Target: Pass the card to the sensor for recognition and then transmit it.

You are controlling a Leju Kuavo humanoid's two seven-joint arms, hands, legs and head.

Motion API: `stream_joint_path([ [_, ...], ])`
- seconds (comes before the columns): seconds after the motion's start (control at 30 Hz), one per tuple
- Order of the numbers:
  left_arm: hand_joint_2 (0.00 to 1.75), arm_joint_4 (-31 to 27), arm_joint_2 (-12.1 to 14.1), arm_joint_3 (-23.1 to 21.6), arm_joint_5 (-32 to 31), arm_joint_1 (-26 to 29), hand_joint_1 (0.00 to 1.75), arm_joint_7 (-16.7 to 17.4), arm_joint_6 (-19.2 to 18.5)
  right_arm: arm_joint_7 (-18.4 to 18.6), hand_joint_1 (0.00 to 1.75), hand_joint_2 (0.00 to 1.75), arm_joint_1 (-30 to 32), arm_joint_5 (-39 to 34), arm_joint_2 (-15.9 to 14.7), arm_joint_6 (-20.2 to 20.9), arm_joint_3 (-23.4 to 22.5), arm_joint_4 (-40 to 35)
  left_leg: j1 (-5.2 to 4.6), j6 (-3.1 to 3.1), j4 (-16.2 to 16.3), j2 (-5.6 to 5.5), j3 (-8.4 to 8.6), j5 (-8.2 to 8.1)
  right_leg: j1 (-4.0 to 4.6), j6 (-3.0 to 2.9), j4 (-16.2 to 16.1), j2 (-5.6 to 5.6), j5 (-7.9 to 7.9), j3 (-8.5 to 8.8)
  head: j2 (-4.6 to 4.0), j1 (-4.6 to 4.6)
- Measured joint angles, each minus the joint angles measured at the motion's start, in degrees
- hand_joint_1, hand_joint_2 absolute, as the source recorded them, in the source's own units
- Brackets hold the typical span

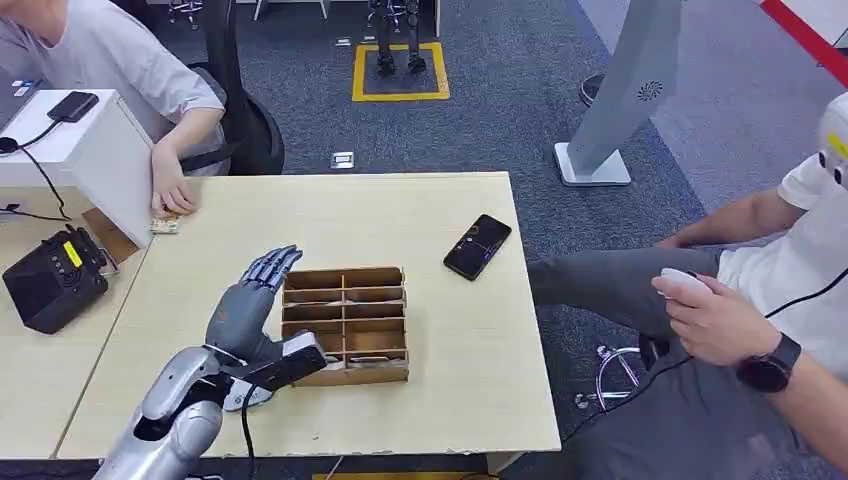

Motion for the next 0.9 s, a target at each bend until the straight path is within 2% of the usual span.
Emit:
stream_joint_path([
  [0.33,1.75,0.0,-0.11,0.0,0.11,0.0,0.0,0.0,0.15,-0.07,0.0,1.75,-0.01,0.07,0.04,0.02,-0.02,-0.07,0.0,0.0,0.0,0.0,0.0,0.0,0.0,0.0,0.0,0.0,0.0,0.0,0.0,0.0],
  [0.57,1.75,0.48,-0.44,0.0,-2.62,-0.04,0.0,0.37,2.3,-0.31,0.0,1.75,-0.01,0.55,0.2,0.02,-0.07,-0.13,0.0,0.0,0.0,0.0,0.0,0.0,0.0,0.0,0.0,0.0,0.0,0.0,0.0,0.0],
  [0.9,1.75,0.87,-0.48,0.0,-2.78,-0.05,0.0,0.39,2.4,-0.33,0.0,1.75,-0.02,0.74,0.35,-0.02,-0.09,-0.15,0.0,0.0,0.0,0.0,0.0,0.0,0.0,0.0,0.0,0.0,0.0,0.0,0.0,0.0],
])
